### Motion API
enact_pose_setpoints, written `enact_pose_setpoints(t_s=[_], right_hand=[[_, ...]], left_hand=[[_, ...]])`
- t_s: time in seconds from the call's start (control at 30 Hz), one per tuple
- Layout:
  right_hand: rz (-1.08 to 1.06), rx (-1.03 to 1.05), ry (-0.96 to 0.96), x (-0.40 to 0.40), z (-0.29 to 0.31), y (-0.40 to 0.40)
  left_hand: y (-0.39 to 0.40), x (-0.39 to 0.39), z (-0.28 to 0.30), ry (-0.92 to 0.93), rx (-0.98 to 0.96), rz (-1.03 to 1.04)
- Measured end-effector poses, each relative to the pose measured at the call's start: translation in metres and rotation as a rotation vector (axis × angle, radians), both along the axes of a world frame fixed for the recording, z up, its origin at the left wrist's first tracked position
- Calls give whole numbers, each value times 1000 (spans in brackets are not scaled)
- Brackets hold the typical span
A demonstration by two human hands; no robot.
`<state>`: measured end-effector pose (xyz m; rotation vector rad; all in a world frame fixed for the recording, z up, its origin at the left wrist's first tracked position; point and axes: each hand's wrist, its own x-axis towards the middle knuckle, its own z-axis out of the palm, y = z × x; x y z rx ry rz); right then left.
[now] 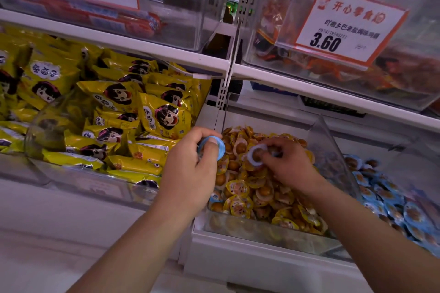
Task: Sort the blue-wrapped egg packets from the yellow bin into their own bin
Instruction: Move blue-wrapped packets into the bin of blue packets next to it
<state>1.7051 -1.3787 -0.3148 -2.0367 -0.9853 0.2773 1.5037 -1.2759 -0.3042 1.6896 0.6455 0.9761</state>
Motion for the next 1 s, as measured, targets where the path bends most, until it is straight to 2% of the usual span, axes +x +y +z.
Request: enact_pose_setpoints(t_s=[0.1, 0.13, 0.17, 0.2, 0.27, 0.3, 0.37, 0.43, 0.5, 0.57, 0.67, 0.77, 0.83, 0.9, 1.0], right_hand=[[-106, 293, 893, -12, 13, -5], [-105, 310, 1054, -17, 16, -6], [-95, 276, 1124, -23, 18, -3], [-79, 208, 1115, -29, 17, 1], [-1, 17, 903, -39, 12, 12], [79, -111, 681, -43, 8, 18], [303, -415, 116, -51, -1, 28], [483, -699, -274, -58, -13, 37], [503, -800, -479, -64, -20, 43], [512, -792, -514, -64, -23, 45], [468, -605, -182, -57, -15, 36], [194, -249, 184, -50, 8, 11], [17, 20, 496, -46, 27, -16], [-44, 255, 847, -47, 42, -44], [-76, 427, 1198, -55, 50, -78]], left_hand=[[-1, 2, 0, 6, -4, 7], [-1, 2, 0, 4, -5, 10], [-2, 2, 1, 3, -5, 13], [-2, 2, 1, 3, -3, 16], [-3, 1, 1, 4, 2, 21], [-3, 2, 1, 5, 4, 23], [-2, 2, 0, 3, 13, 28], [-2, 3, 0, 3, 21, 35], [-1, 5, 0, 9, 25, 40], [-1, 5, -1, 10, 26, 41], [-1, 4, 0, -7, 24, 35], [-4, 3, 2, -33, 48, 44], [-8, 3, 6, -33, 158, 77], [-18, 5, 12, -40, 312, 101], [-46, 19, 15, -59, 426, 14]])
